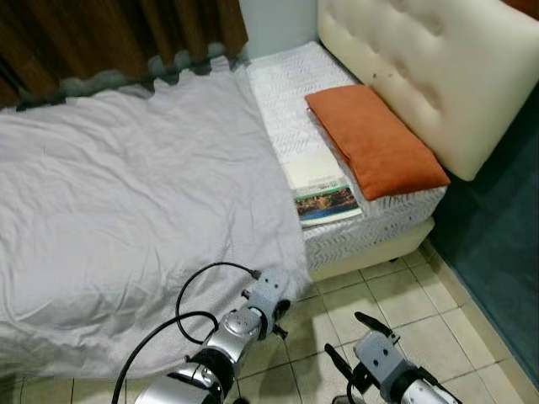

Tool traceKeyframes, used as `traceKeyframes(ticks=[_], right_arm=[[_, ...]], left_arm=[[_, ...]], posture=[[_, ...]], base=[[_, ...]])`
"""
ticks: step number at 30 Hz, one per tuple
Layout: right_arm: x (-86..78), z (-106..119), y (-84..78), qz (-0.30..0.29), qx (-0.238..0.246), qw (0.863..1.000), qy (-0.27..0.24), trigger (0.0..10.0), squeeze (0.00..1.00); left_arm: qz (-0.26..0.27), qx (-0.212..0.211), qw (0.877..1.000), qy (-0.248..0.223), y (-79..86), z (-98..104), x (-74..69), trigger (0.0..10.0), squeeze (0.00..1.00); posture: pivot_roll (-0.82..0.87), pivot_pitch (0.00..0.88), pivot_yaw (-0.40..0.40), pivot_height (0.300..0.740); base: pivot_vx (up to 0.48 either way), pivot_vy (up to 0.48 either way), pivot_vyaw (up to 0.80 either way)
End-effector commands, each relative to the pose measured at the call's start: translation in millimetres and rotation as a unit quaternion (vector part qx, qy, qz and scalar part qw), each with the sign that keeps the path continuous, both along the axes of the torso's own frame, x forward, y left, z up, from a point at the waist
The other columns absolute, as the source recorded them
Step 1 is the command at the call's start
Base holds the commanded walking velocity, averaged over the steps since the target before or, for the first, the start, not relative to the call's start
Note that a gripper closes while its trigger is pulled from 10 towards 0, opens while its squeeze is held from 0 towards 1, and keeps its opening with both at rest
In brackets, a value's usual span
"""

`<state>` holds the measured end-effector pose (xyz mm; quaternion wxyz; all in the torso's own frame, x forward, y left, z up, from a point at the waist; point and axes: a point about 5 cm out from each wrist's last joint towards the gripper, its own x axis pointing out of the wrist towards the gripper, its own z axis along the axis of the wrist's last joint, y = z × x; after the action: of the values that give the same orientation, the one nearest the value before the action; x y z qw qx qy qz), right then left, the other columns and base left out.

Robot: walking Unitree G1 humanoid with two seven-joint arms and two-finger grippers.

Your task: Clean up the room

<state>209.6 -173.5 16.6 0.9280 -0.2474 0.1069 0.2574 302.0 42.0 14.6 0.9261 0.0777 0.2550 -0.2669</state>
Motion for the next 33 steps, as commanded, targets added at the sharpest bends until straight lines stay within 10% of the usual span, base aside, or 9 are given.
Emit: traceKeyframes(ticks=[1,6,12,15,26,27,28,29,33], right_arm=[[-1.3,-2,0.8,-0.003,0.006,1.000,0.005,10.0,0.00],[9.1,7,-7.6,-0.071,0.059,0.996,-0.006,10.0,0.00],[20.5,20,-15.6,-0.145,0.123,0.981,-0.032,10.0,0.00],[30.0,34,-26.8,-0.220,0.196,0.954,-0.059,10.0,0.00],[29.2,53,-41.9,-0.259,0.247,0.928,-0.105,10.0,0.00],[29.6,51,-41.5,-0.257,0.243,0.930,-0.097,10.0,0.00],[30.3,49,-41.4,-0.256,0.240,0.932,-0.091,10.0,0.00],[32.7,48,-41.5,-0.257,0.241,0.932,-0.085,10.0,0.00],[39.3,47,-42.5,-0.261,0.239,0.932,-0.079,10.0,0.00]], left_arm=[[-0.062,-0.104,0.993,-0.003,-85.9,25,-20.2,10.0,1.00],[-0.030,-0.126,0.989,-0.066,-53.9,39,5.1,10.0,1.00],[0.089,-0.152,0.976,-0.129,31.9,38,19.8,10.0,1.00],[0.181,-0.146,0.953,-0.193,93.2,44,4.8,10.0,1.00],[0.187,-0.103,0.943,-0.257,114.6,52,-45.0,10.0,0.99],[0.195,-0.109,0.944,-0.243,113.0,48,-45.0,10.0,0.23],[0.202,-0.112,0.945,-0.234,111.8,46,-44.3,10.0,0.23],[0.214,-0.119,0.943,-0.226,111.1,48,-39.1,10.0,0.00],[0.235,-0.104,0.939,-0.227,112.6,55,-28.4,10.0,0.00]], posture=[[-0.31,0.181,0.091,0.740],[-0.26,0.136,0.095,0.740],[-0.18,0.053,0.094,0.740],[-0.10,0.000,0.069,0.740],[-0.06,0.000,0.017,0.740],[-0.06,0.000,0.018,0.740],[-0.07,0.000,0.018,0.740],[-0.07,0.000,0.022,0.740],[-0.07,0.000,0.026,0.740]], base=[[0.000,0.000,0.00],[0.000,0.000,0.00],[0.000,0.000,0.00],[0.000,0.000,0.00],[0.000,0.000,0.00],[0.000,0.000,0.00],[0.000,0.000,0.00],[0.000,0.000,-0.77],[0.000,0.000,-0.77]])
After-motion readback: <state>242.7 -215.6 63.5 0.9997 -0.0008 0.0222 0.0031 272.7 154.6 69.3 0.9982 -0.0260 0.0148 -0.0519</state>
